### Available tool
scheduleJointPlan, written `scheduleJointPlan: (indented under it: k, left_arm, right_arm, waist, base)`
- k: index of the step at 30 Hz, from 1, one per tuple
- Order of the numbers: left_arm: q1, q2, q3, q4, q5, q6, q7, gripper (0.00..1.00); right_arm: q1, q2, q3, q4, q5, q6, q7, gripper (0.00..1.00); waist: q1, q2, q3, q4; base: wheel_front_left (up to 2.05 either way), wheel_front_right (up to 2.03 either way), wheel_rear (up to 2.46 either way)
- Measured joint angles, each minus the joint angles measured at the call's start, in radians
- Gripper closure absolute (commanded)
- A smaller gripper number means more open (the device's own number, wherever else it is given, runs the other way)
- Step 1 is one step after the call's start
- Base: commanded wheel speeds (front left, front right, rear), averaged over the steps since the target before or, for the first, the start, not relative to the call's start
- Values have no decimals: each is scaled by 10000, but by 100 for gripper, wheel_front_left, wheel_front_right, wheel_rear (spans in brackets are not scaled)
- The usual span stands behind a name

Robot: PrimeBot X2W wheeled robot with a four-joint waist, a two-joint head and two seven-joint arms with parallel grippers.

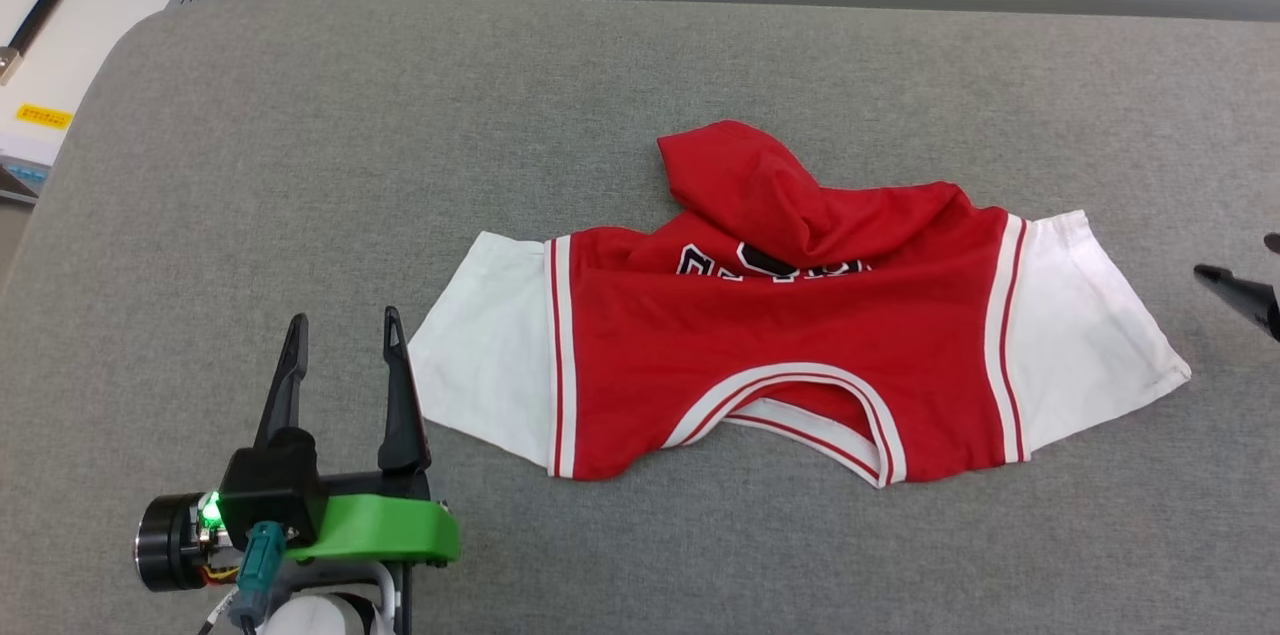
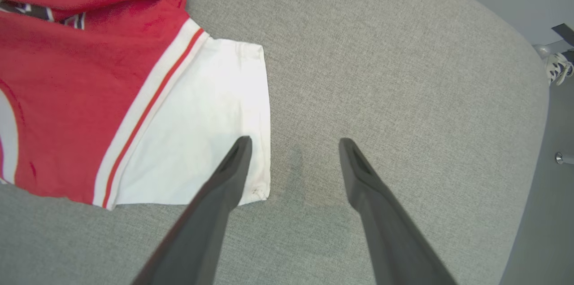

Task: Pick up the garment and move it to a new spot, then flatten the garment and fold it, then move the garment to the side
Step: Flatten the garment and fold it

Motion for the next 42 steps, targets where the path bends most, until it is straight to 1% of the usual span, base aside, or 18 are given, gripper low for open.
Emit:
scheduleJointPlan:
  k: [3,7,9,15,19,22,23,24,28,31,33,35,37,40,42]
  left_arm:
    - [-9,-23,-12,6,0,-48,0,0]
    - [-26,-56,-38,35,0,-94,0,0]
    - [-40,-73,-38,50,0,-121,0,0]
    - [-174,-92,0,127,0,-169,0,0]
    - [-244,-109,35,188,0,-180,0,0]
    - [-279,-117,155,226,0,-182,0,0]
    - [-278,-117,209,251,2,-184,0,0]
    - [-279,-117,242,282,2,-188,0,0]
    - [-281,-115,424,454,44,-307,0,0]
    - [-289,-17,662,493,48,-454,0,0]
    - [-336,144,813,504,36,-675,0,0]
    - [-438,313,913,527,-140,-1028,0,0]
    - [-606,604,928,648,-201,-1411,0,0]
    - [-973,1103,913,892,-334,-1758,23,0]
    - [-1309,1519,790,1058,-418,-1935,359,0]
  right_arm:
    - [46,-115,174,-217,288,0,884,0]
    - [91,4,303,4,345,0,1461,0]
    - [190,174,401,242,309,0,1618,0]
    - [551,936,385,1423,52,0,1306,0]
    - [683,1076,397,2027,-117,0,1137,0]
    - [770,1279,324,2199,-107,0,750,0]
    - [796,1310,326,2220,-107,0,570,78]
    - [816,1335,326,2238,-107,0,407,100]
    - [886,1526,228,2207,-105,0,-667,100]
    - [1077,1580,88,1885,-96,0,-1496,100]
    - [1238,1480,-75,1469,-94,0,-1977,100]
    - [1400,1313,-244,1051,-98,0,-2322,100]
    - [1714,1087,-518,568,-90,0,-2646,100]
    - [2345,840,-955,-67,-88,0,-2936,100]
    - [2812,777,-1281,-447,-96,0,-3030,100]
  waist:
    - [0,0,124,61]
    - [0,0,293,191]
    - [0,0,403,270]
    - [0,0,740,447]
    - [0,0,880,521]
    - [0,-1,879,477]
    - [0,0,859,442]
    - [0,0,835,408]
    - [0,0,634,257]
    - [0,0,416,163]
    - [0,0,243,101]
    - [0,0,91,51]
    - [0,0,-75,5]
    - [0,0,-268,-55]
    - [0,0,-359,-97]
  base:
    - [0,0,0]
    - [0,0,0]
    - [0,0,0]
    - [0,0,0]
    - [0,0,0]
    - [0,0,0]
    - [0,0,0]
    - [0,0,0]
    - [0,0,0]
    - [0,0,0]
    - [0,0,0]
    - [0,0,0]
    - [0,0,0]
    - [0,0,0]
    - [0,0,0]
